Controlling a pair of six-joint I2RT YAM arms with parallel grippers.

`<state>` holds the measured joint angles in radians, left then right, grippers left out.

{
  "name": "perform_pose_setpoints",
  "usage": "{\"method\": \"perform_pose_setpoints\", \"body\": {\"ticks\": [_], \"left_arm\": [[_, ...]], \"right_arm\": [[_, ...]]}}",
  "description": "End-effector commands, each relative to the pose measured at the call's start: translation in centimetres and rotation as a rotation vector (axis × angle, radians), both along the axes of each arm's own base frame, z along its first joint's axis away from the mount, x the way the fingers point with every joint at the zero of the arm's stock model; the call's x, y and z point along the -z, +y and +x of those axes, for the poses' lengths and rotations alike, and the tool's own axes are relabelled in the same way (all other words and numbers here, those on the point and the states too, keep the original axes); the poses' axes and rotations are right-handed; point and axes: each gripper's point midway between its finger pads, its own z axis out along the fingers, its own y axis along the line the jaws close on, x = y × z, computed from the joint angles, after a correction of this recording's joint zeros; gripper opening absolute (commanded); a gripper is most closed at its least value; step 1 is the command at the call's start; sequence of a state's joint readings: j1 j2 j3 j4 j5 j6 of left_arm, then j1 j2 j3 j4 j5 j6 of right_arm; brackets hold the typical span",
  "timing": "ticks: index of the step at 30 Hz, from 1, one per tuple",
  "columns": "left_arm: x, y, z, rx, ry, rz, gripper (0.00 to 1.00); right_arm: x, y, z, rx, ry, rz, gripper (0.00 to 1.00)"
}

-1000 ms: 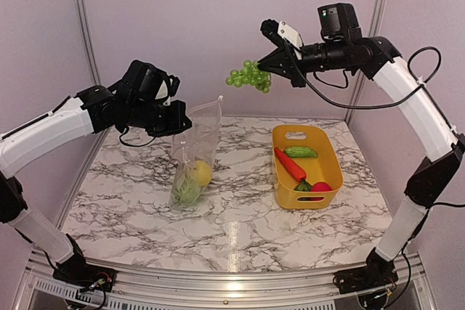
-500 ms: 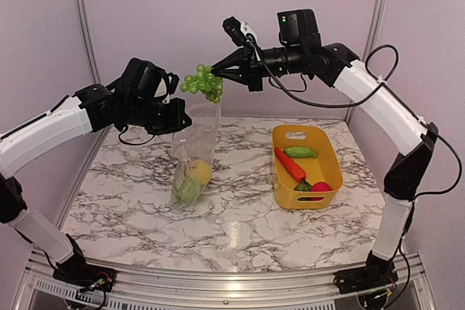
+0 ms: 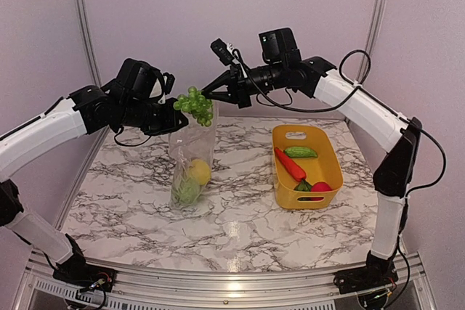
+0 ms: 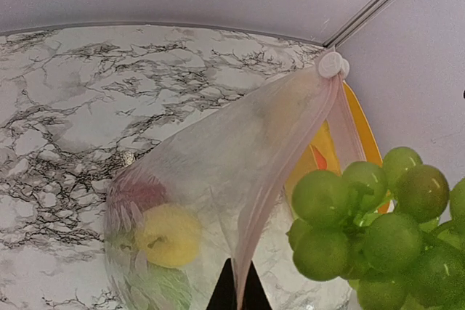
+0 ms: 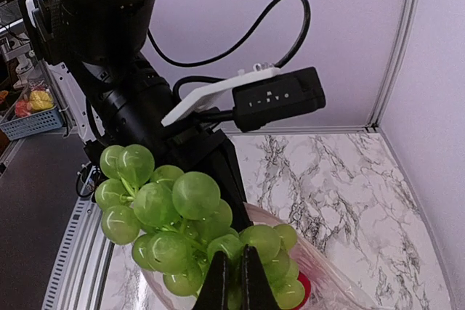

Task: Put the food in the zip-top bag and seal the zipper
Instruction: Place the fake fruit in the zipper food storage bag.

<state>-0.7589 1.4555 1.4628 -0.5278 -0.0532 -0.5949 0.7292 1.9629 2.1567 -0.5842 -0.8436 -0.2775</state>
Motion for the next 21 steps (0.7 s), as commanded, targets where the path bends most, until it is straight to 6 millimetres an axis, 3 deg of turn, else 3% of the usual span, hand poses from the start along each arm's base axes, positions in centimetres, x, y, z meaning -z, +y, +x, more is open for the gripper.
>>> {"method": "perform_pose_setpoints", "body": {"ticks": [1, 5, 9, 12, 18, 21], "left_arm": [[-1.1, 0.7, -0.1, -0.016, -0.029, -0.019, 0.0], [-0.9, 0.8, -0.1, -0.02, -0.029, -0.019, 0.0], [-1.0, 0.7, -0.1, -0.021, -0.029, -0.023, 0.0], [-0.8, 0.6, 0.0, -0.021, -0.027, -0.022, 0.0], [-0.6, 0.5, 0.2, -0.018, -0.024, -0.021, 0.0], [-0.5, 0.4, 0.2, -0.015, -0.024, -0.018, 0.0]], "right_arm": [[1.5, 0.4, 0.3, -0.005, 0.024, -0.023, 0.0], [3.0, 0.1, 1.5, 0.058, -0.015, -0.075, 0.0], [4.3, -0.5, 2.2, 0.109, -0.043, -0.122, 0.24], [3.5, -0.7, 2.0, 0.109, -0.067, -0.115, 0.37], [0.8, -1.5, 0.6, 0.066, -0.158, -0.084, 0.46], [0.8, -2.2, -1.0, -0.001, -0.239, -0.113, 0.48]]}}
